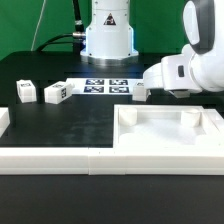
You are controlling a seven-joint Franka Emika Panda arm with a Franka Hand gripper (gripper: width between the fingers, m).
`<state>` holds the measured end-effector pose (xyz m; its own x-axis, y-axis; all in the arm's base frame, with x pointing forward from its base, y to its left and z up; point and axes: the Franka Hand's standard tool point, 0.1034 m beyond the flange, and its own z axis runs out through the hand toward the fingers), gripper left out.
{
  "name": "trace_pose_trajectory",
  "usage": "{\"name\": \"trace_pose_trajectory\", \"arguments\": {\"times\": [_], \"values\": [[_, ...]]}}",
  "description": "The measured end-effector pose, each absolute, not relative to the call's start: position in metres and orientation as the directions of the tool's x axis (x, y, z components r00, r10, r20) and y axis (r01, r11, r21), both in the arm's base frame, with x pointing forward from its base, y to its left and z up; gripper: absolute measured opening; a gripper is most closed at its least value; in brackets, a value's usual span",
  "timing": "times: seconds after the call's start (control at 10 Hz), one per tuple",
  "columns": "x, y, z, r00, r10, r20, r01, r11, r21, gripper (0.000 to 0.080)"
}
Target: Assemble one leg
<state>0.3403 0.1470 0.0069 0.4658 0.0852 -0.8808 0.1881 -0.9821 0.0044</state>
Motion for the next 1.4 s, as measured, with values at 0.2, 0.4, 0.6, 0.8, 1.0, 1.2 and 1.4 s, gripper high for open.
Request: {"name": "trace_pose_trajectory", "arguments": {"times": [0.2,0.4,0.6,0.8,1.0,1.2,1.4], "values": [[0.341,0.147,0.009,0.468,0.086,-0.879,0.188,-0.982,0.005,0.0287],[0.350,0.144,0.048,0.466,0.081,-0.881,0.199,-0.980,0.015,0.0288],[0.357,0.145,0.080,0.473,0.080,-0.878,0.207,-0.978,0.023,0.0288],[0.359,0.146,0.084,0.493,0.085,-0.866,0.207,-0.978,0.022,0.0288],[0.368,0.149,0.078,0.569,0.100,-0.816,0.200,-0.980,0.019,0.0288],[0.372,0.149,0.079,0.702,0.122,-0.701,0.190,-0.982,0.018,0.0289],[0.387,0.150,0.084,0.811,0.165,-0.561,0.199,-0.980,-0.002,0.0289]]}}
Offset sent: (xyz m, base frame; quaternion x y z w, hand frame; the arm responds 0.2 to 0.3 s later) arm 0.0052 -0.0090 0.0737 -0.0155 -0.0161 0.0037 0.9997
